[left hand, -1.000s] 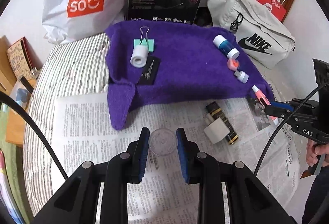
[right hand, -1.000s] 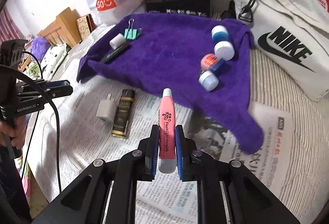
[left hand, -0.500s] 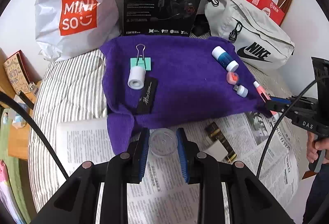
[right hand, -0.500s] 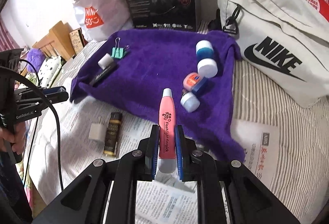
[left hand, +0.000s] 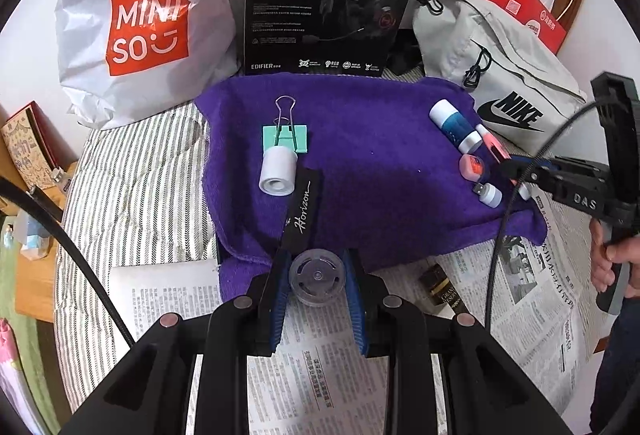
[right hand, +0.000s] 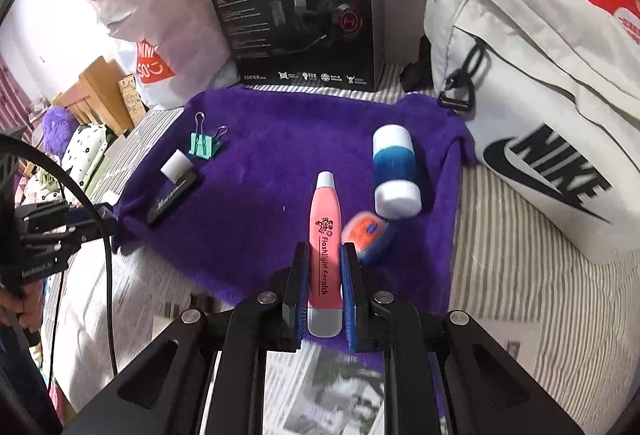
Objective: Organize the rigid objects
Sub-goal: 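Set the pink highlighter on the towel with the right gripper while the left carries the clear cap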
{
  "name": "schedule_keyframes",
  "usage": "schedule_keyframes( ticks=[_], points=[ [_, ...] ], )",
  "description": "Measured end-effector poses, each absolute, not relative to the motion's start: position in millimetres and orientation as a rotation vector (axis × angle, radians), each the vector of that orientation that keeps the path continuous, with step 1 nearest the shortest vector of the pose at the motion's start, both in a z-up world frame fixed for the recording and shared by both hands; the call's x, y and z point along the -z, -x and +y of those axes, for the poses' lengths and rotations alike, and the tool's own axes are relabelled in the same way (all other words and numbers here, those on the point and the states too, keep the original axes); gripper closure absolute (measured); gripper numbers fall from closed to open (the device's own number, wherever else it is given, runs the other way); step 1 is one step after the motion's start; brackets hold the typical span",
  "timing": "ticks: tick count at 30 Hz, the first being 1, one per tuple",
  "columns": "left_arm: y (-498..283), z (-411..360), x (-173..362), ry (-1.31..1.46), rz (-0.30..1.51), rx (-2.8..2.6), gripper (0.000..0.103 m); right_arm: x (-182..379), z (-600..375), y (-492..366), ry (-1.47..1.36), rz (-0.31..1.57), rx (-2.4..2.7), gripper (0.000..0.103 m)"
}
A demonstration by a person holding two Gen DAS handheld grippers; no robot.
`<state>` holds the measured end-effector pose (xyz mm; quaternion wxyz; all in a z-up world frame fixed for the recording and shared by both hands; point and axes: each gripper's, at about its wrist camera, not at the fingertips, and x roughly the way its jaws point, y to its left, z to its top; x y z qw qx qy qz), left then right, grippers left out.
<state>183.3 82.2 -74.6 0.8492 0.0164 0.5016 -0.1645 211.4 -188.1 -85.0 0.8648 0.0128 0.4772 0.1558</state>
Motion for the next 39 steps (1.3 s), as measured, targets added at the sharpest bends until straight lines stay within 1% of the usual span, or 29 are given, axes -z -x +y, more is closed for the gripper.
schedule_keyframes(
  ticks=[16,30,32,34,36,39],
  points=[
    [-201.0,101.6,86.2,-0.005,1.077,0.325,0.078,118.3,-165.5,-298.6,0.023,1.080,-0.287,0.088],
    [-204.1,105.8,88.0,0.004,1.078,0.334,0.078,134.6,-157.7,-305.3,0.105,1.095,-0.269,0.087],
    [-204.4,105.4,88.4,0.006,1.077,0.333,0.078,136.4,-155.3,-306.3,0.107,1.099,-0.276,0.085],
    [-204.5,105.7,88.6,0.012,1.076,0.333,0.078,135.8,-155.8,-306.2,0.090,1.110,-0.290,0.075],
    [-204.5,105.5,88.4,0.016,1.077,0.334,0.078,132.0,-157.6,-302.6,0.077,1.106,-0.286,0.071],
    [-205.2,103.6,86.9,0.021,1.077,0.341,0.078,121.0,-162.1,-294.8,0.055,1.082,-0.287,0.070]
  ],
)
